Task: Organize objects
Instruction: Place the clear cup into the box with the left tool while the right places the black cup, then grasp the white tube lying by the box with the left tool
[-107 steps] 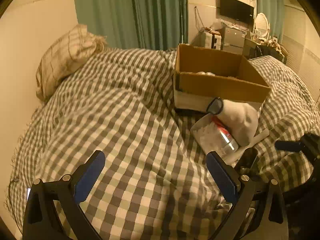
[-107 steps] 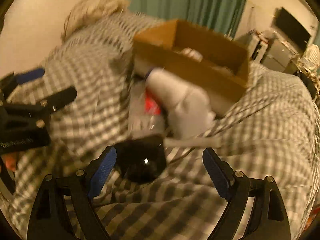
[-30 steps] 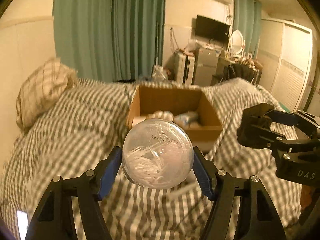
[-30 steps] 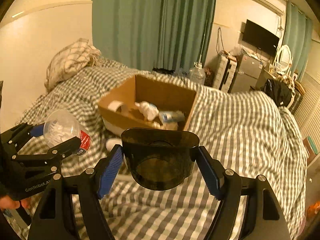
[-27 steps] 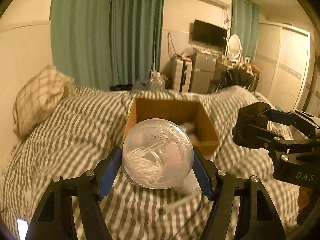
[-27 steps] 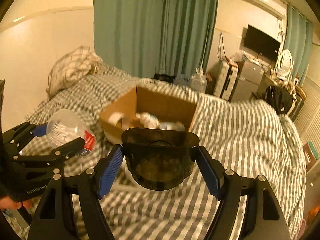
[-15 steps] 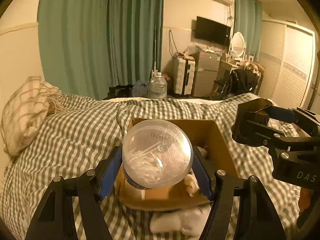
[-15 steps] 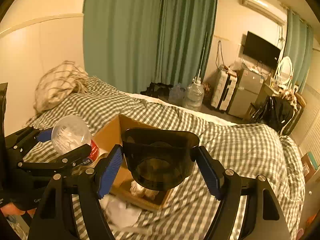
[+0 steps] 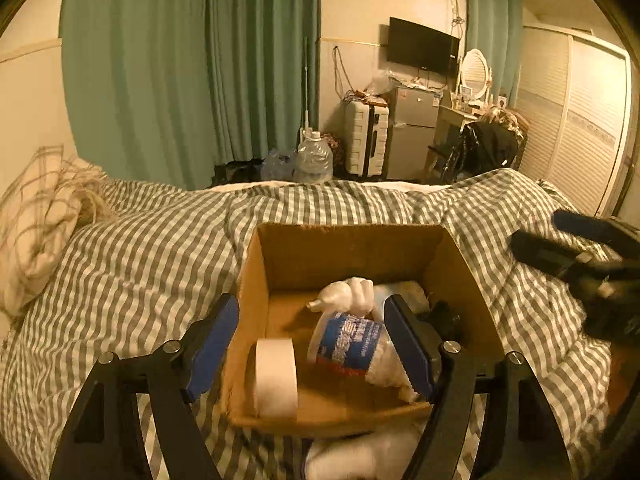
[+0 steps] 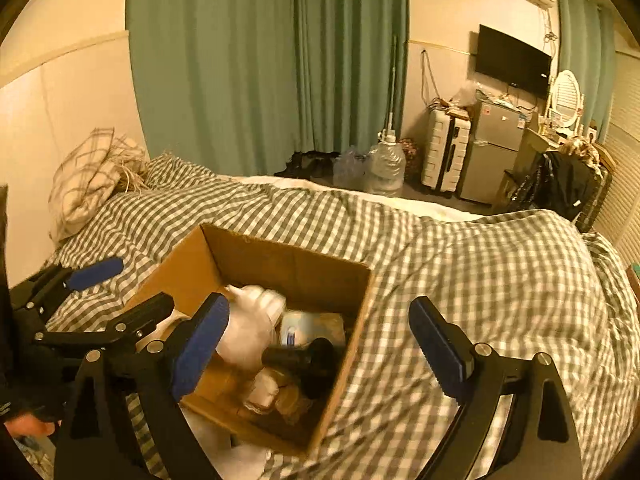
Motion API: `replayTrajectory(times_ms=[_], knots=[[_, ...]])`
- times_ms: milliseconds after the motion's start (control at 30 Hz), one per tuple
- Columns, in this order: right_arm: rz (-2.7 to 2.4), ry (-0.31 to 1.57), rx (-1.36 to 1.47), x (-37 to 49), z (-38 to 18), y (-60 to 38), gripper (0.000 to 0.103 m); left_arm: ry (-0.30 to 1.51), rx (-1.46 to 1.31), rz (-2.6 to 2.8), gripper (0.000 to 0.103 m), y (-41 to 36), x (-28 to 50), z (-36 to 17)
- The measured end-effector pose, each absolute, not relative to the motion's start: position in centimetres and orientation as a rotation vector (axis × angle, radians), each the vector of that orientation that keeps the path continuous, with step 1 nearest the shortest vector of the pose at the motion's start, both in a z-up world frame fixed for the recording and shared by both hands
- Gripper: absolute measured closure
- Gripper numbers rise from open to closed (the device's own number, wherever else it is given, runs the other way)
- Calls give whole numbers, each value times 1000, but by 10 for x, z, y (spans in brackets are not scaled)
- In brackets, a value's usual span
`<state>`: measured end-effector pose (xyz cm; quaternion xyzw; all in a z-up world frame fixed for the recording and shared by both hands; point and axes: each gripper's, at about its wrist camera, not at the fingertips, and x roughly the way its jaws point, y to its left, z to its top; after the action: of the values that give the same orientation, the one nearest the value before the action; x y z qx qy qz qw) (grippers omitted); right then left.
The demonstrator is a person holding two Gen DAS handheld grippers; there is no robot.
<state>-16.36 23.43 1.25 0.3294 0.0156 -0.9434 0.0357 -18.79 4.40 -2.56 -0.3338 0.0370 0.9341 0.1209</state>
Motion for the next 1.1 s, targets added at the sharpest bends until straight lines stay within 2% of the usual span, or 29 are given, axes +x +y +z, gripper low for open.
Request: replayTrajectory(times_ms=[100,200,333,567,667,833,1000,1100], knots=[[-2935,79,998,-136,28,240,11,117,-970,2749,14,37,-166,-18],[-2969,118,993,-101,42,244,11,114,-956,2773,13,28,-140,-11],[-2968,123,963,-60,52,241,11,78,-963,2797,4,15,-109,-8],[-2916,153,1019,-24,27,225,11,81,-1005,2810,4,5,-70,-34],[-2882,176,1058,-24,0,215,11,65,-1055,2795,4,3,-64,-59],[-2820,266,1231,-41,-61,204,11,137,-1181,2738,4,14,-68,-103],[-2820,178,1316,-47,-78,216,11,173,-1243,2644,4,29,-74,-129],[-2824,165,1324,-47,-78,219,11,263,-1269,2564,9,48,-74,-145]])
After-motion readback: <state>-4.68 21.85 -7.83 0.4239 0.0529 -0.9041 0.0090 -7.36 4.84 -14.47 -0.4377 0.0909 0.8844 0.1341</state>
